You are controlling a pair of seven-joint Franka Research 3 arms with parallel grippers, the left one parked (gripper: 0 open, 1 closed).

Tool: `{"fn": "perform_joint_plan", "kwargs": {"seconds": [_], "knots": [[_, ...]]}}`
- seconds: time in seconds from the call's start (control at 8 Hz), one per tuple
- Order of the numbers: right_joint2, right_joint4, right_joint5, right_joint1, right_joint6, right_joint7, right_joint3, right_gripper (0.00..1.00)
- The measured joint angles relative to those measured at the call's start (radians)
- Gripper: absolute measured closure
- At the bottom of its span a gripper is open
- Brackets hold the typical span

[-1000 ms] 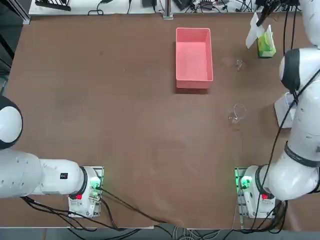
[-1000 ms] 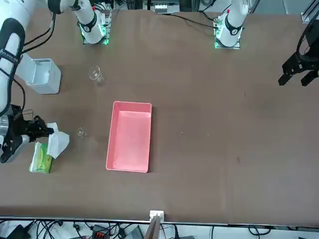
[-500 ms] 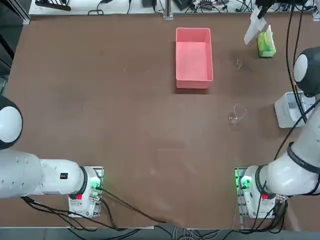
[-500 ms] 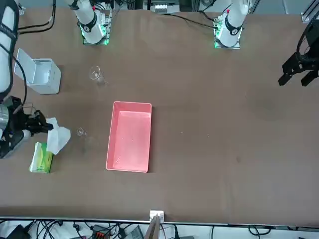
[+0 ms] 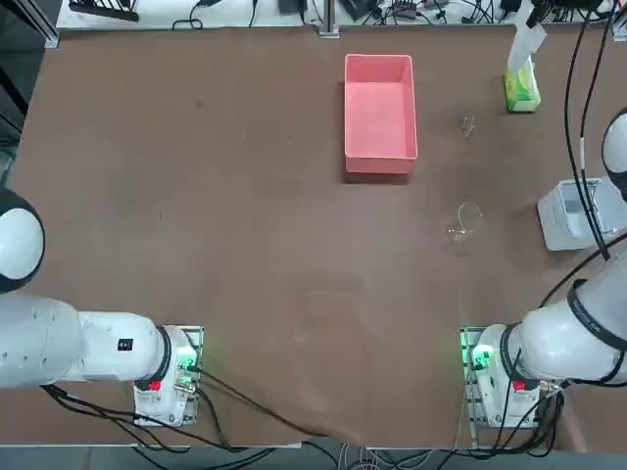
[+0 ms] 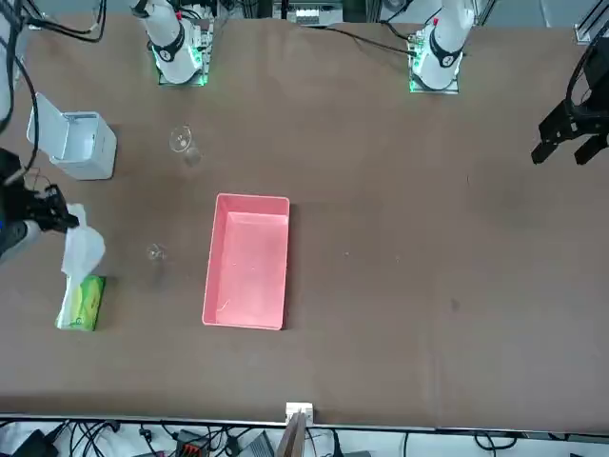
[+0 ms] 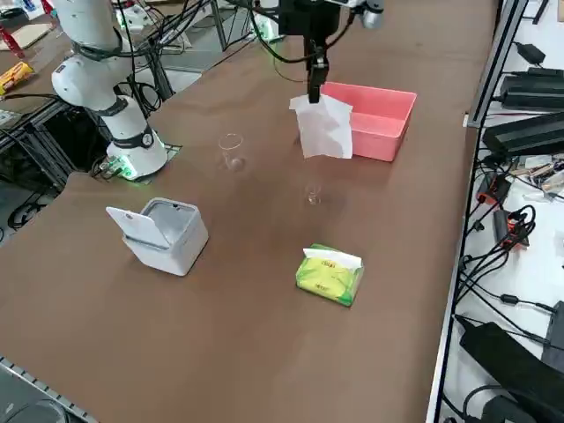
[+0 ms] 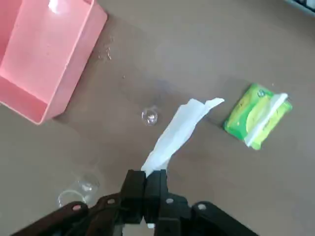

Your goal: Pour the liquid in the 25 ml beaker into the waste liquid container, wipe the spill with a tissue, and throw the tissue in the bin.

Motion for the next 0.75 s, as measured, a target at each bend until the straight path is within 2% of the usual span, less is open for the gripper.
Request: {"fn": "perform_joint_plan", "kwargs": {"seconds": [0.5, 0.75], "knots": [[-0.141, -0.244, -0.116, -0.055, 0.008, 0.088, 0.003, 0.97], [-0.201, -0.387, -0.127, -0.128, 0.045, 0.118, 0.003, 0.95]]}}
